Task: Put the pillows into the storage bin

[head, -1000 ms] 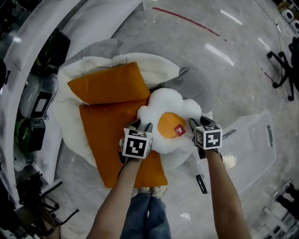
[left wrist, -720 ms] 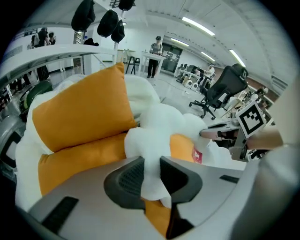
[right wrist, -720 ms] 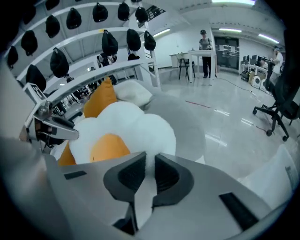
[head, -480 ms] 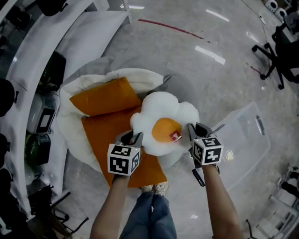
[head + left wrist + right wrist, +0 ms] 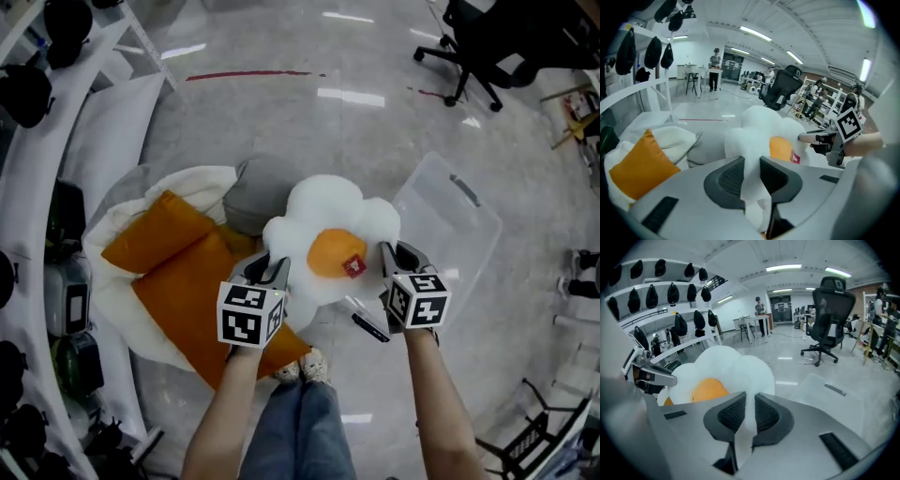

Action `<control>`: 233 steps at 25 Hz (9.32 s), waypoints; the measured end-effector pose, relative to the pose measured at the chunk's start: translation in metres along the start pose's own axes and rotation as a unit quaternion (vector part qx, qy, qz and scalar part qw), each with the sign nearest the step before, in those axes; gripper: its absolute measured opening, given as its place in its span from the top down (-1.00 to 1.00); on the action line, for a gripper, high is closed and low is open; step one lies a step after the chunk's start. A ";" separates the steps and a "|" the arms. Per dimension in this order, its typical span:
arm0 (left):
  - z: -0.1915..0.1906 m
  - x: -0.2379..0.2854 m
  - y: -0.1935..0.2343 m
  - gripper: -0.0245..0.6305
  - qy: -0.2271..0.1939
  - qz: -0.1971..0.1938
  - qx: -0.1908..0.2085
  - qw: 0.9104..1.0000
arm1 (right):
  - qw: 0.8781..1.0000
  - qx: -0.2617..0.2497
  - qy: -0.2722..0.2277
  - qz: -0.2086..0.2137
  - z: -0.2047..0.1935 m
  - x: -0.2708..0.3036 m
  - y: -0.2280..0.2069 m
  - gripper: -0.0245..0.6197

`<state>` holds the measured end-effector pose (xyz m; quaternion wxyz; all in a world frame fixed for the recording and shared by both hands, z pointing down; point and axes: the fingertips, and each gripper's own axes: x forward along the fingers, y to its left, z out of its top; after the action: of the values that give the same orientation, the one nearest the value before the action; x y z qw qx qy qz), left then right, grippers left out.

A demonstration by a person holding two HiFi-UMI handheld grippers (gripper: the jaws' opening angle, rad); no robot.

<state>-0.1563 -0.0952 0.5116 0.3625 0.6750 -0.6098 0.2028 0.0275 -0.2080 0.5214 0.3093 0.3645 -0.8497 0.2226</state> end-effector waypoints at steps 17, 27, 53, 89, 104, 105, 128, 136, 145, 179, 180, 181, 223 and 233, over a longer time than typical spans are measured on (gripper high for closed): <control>-0.064 0.169 -0.224 0.61 0.058 -0.127 0.178 0.974 | 0.974 0.126 0.022 -0.186 -0.197 -0.098 -0.212 0.80; -0.126 0.231 -0.238 0.52 0.087 -0.126 0.268 0.951 | 0.968 0.146 0.051 -0.196 -0.287 -0.071 -0.236 0.68; -0.088 0.014 0.013 0.17 -0.023 0.080 -0.018 0.996 | 0.998 0.034 0.024 0.038 -0.098 -0.023 0.024 0.05; -0.472 -0.117 0.254 -0.02 0.018 0.159 -0.416 0.895 | 0.892 -0.152 0.296 0.306 -0.295 0.161 0.382 -0.41; -0.427 -0.150 0.226 0.71 -0.007 0.157 -0.397 0.904 | 0.911 -0.161 0.242 0.292 -0.259 0.121 0.389 0.64; -0.422 -0.156 0.222 0.72 -0.009 0.159 -0.397 0.904 | 0.914 -0.158 0.235 0.292 -0.252 0.114 0.388 0.68; -0.200 -0.211 0.104 0.78 -0.040 0.111 -0.245 0.962 | 0.978 -0.007 0.084 0.191 -0.100 -0.048 0.263 0.86; -0.103 -0.128 0.038 0.78 -0.029 0.033 -0.140 0.989 | 0.993 0.069 0.016 0.093 -0.071 -0.076 0.139 0.86; -0.035 -0.013 -0.106 0.79 0.006 -0.089 -0.014 0.996 | 0.982 0.176 -0.042 -0.049 -0.102 -0.143 -0.030 0.87; -0.042 0.288 -0.279 0.79 0.020 -0.184 0.149 0.971 | 0.943 0.239 -0.101 -0.208 -0.238 -0.085 -0.309 0.83; -0.040 0.289 -0.280 0.79 0.019 -0.184 0.154 0.971 | 0.942 0.242 -0.102 -0.209 -0.237 -0.085 -0.311 0.82; -0.039 0.290 -0.279 0.79 0.020 -0.180 0.159 0.970 | 0.941 0.245 -0.102 -0.210 -0.238 -0.085 -0.312 0.77; -0.142 -0.077 0.240 0.36 -0.069 0.184 -0.176 0.965 | 0.982 -0.019 0.003 0.186 -0.030 0.122 0.234 0.00; -0.284 -0.136 0.323 0.19 -0.042 0.249 -0.279 0.927 | 0.962 -0.076 0.095 0.244 -0.099 0.195 0.347 -0.08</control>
<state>-0.4460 0.2078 0.6788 0.4480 0.3810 -0.8048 0.0800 -0.3054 -0.0214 0.6723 0.3514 0.0991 -0.8941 0.2595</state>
